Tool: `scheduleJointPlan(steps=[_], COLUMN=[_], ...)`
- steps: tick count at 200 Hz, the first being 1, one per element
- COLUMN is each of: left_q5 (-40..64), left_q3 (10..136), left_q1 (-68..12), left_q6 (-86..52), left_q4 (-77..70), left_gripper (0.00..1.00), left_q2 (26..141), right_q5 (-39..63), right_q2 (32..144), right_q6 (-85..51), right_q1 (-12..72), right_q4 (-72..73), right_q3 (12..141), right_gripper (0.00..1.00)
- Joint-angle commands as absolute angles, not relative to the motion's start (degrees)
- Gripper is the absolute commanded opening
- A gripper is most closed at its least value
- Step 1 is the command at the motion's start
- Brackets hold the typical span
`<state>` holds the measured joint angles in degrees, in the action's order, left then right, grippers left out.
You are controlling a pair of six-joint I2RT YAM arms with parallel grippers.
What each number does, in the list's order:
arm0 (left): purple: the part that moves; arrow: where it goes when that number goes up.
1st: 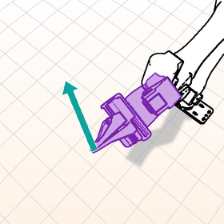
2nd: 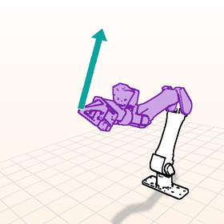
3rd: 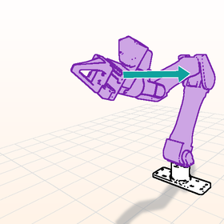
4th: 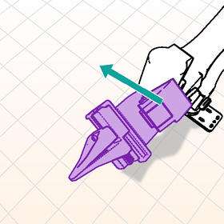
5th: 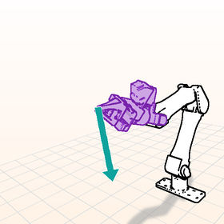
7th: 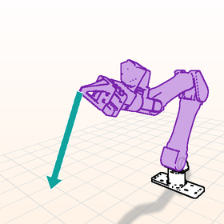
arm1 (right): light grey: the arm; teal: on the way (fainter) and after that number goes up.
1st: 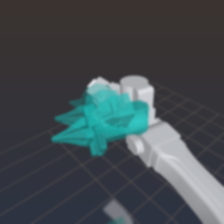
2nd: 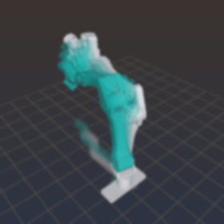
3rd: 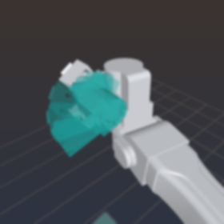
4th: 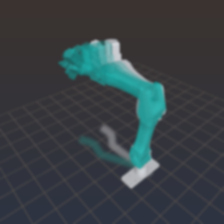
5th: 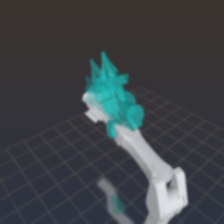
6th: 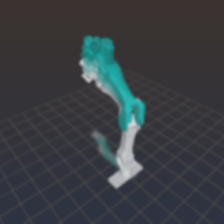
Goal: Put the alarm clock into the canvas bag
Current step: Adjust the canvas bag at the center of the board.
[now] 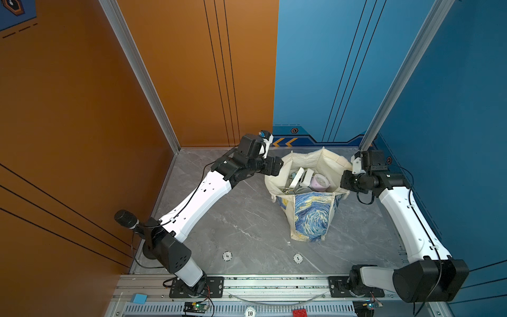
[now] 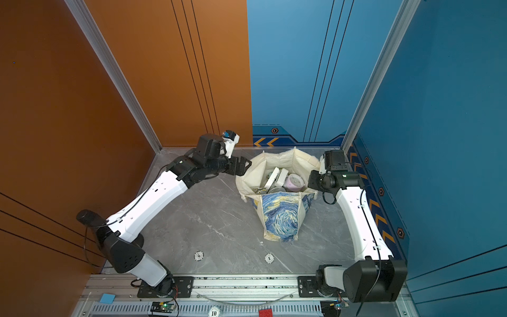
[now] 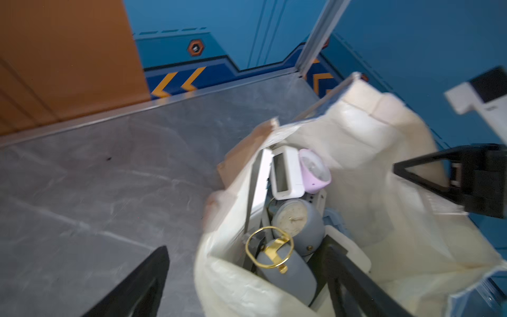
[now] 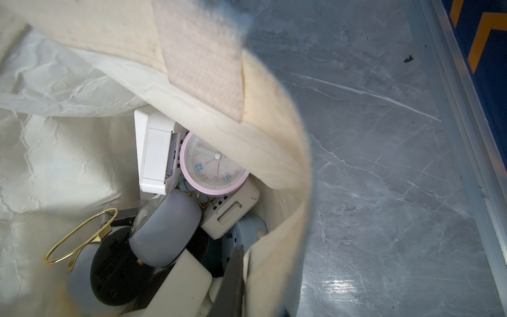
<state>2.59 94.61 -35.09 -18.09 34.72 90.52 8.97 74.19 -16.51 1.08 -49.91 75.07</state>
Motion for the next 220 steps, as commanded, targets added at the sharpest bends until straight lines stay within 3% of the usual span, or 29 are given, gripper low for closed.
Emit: scheduleJointPlan(steps=[1, 55, 139, 220], left_q5=[1.44, 14.31, 23.2, 27.44], left_q3=[89.78, 85.56, 86.72, 111.13], left_q1=[-35.17, -35.24, -34.72, -34.72], left_q6=[-25.74, -31.17, -34.53, -32.42], left_q4=[39.46, 36.66, 25.38, 28.48], left_gripper=[0.9, 0.87, 0.0, 0.0], left_q2=[88.69, 94.56, 96.24, 97.9], right_q5=[9.23, 9.53, 14.0, 10.98], right_q2=[73.3, 73.71, 75.0, 80.97], right_q6=[-15.83, -15.89, -16.92, -21.77], right_q1=[1.63, 1.87, 4.53, 16.74], right_q4=[-50.3, -50.31, -52.38, -52.39], right_q3=[76.05, 76.05, 80.74, 101.84], right_gripper=[0.11, 0.11, 0.0, 0.0])
